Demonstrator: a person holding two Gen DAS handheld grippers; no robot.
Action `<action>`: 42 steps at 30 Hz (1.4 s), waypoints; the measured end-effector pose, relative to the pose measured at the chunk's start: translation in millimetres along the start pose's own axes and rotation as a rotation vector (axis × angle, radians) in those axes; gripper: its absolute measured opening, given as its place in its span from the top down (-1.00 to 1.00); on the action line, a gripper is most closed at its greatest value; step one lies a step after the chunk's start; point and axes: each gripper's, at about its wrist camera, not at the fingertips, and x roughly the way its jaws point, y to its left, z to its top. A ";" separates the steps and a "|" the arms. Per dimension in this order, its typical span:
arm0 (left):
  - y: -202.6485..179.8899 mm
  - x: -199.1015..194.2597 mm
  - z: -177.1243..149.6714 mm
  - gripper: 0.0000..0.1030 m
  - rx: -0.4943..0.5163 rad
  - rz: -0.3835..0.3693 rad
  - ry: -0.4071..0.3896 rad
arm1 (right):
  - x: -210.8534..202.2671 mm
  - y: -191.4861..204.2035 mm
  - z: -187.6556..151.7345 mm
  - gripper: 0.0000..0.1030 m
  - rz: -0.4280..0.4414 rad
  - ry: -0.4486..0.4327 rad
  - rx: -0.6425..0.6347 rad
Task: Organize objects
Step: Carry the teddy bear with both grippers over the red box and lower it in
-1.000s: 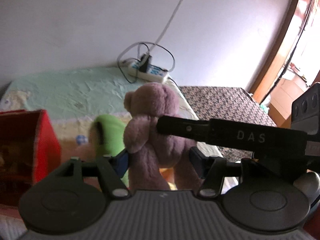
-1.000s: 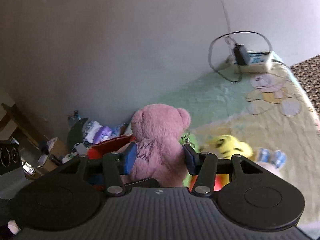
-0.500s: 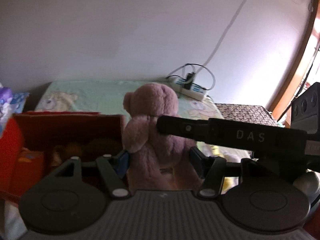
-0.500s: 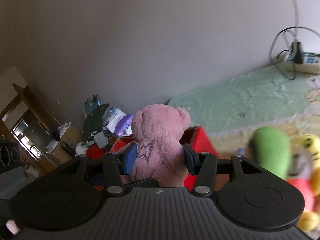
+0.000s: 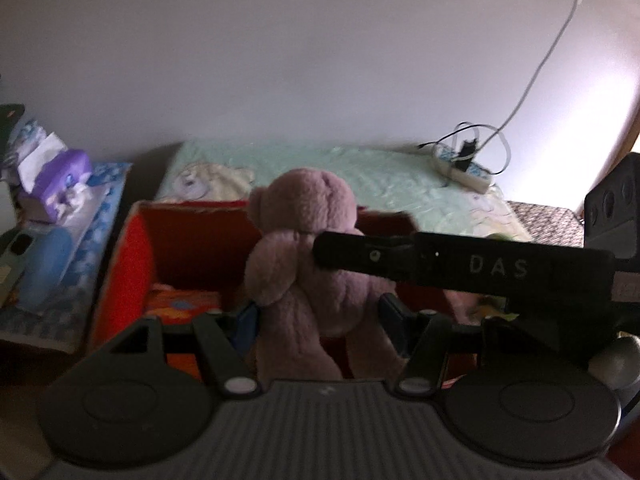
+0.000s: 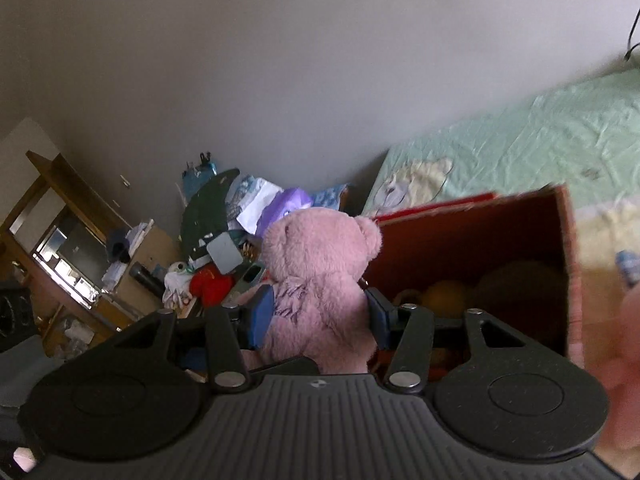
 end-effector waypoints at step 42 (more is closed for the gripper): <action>77.2 58.5 -1.1 -0.25 0.097 0.322 0.276 | 91.3 -2.4 -3.7 -0.13 -0.065 0.319 0.151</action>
